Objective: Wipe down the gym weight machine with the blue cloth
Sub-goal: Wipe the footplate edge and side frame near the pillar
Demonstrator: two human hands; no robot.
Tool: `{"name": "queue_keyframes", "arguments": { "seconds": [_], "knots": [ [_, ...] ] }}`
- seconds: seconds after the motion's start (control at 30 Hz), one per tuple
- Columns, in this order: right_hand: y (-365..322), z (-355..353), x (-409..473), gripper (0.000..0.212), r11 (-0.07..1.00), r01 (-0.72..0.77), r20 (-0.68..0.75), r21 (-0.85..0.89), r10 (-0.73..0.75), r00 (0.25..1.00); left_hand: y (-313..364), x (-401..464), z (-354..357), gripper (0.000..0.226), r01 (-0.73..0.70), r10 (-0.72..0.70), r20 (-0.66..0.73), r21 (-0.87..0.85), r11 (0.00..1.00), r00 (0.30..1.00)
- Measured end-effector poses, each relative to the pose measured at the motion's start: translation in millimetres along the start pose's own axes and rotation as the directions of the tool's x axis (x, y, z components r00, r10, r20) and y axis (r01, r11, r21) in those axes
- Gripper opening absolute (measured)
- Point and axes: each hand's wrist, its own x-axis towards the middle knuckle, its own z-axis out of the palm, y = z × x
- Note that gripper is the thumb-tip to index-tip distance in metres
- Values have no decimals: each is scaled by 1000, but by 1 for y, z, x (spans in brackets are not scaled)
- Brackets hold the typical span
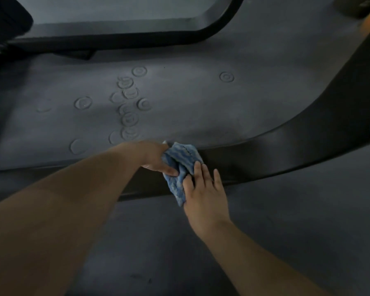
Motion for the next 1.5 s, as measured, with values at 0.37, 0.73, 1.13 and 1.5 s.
{"name": "queue_keyframes", "arguments": {
  "seconds": [0.37,0.73,1.13,1.5],
  "knots": [
    [105,-20,-14,45,942,31,102,-335,4,995,129,24,-6,100,-196,242,-176,246,949,954],
    [18,21,-25,44,967,-189,-97,168,208,973,72,-24,15,102,-114,201,-189,393,912,961],
    [-49,5,-19,46,-588,-386,617,711,257,744,32,-86,68,90,-96,136,-459,109,989,878],
    [26,-10,-5,40,-880,-23,672,475,346,654,119,-52,68,62,-307,247,-353,-123,944,902]
  ]
}}
